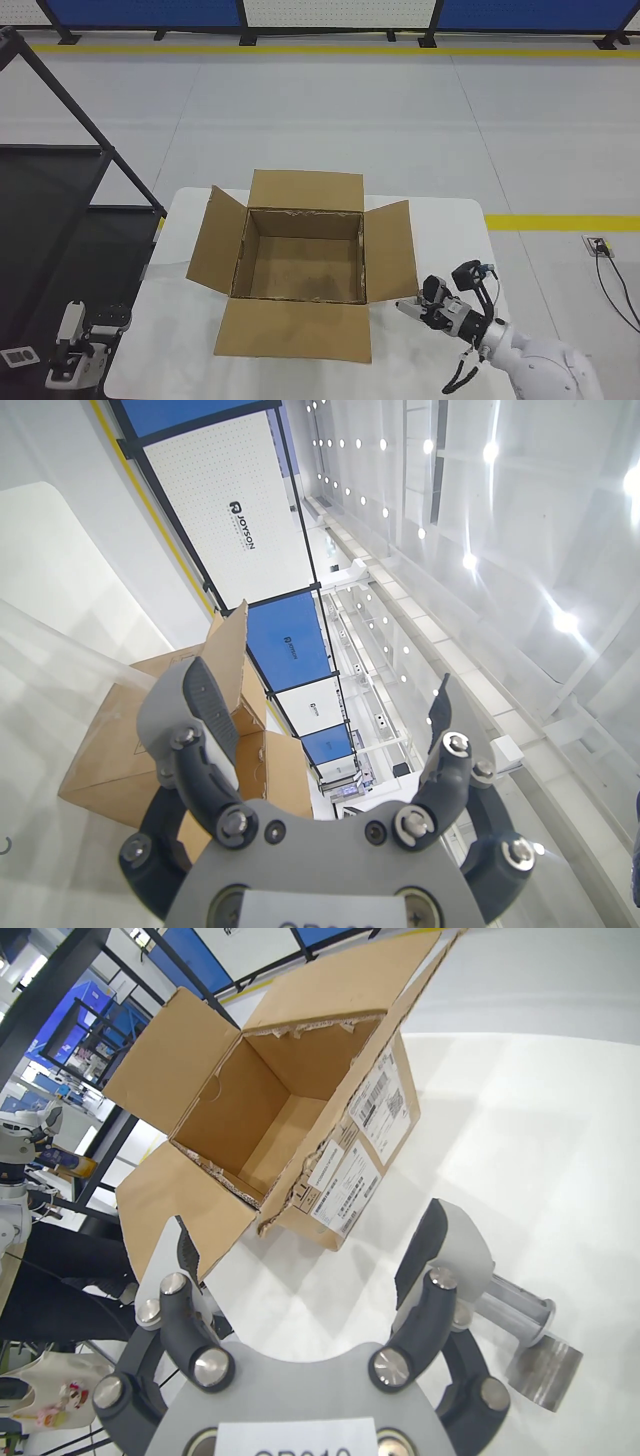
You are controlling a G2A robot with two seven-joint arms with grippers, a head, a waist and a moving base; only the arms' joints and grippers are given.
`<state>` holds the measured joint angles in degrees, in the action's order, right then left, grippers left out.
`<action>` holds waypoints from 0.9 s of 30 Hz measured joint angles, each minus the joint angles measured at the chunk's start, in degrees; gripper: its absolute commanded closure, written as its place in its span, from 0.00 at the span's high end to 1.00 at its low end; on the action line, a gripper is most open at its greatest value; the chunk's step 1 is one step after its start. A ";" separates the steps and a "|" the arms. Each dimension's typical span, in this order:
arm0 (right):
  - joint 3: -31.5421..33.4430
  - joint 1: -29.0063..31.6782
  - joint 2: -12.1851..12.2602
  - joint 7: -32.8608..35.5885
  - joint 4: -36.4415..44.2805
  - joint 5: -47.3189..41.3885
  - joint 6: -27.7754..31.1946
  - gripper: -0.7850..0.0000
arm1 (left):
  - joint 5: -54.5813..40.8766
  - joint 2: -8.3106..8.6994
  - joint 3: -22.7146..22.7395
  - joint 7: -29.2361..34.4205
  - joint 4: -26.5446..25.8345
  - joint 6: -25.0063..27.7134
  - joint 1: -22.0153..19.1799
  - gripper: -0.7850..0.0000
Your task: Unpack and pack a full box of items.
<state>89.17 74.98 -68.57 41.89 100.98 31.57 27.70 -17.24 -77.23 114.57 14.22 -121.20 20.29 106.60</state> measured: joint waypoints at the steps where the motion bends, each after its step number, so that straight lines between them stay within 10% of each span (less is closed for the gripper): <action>1: -0.76 -0.83 0.02 0.38 -1.10 -0.83 0.40 1.00 | -0.03 -0.01 0.02 -0.03 0.05 0.09 0.06 1.00; 27: -12.64 -11.02 -0.49 -3.44 -13.87 -5.12 1.03 1.00 | 0.27 -0.34 -0.03 -0.47 -0.34 1.51 1.75 1.00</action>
<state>76.52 63.97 -69.06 38.45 87.11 26.45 28.73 -16.97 -77.58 114.54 13.75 -121.54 21.80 108.35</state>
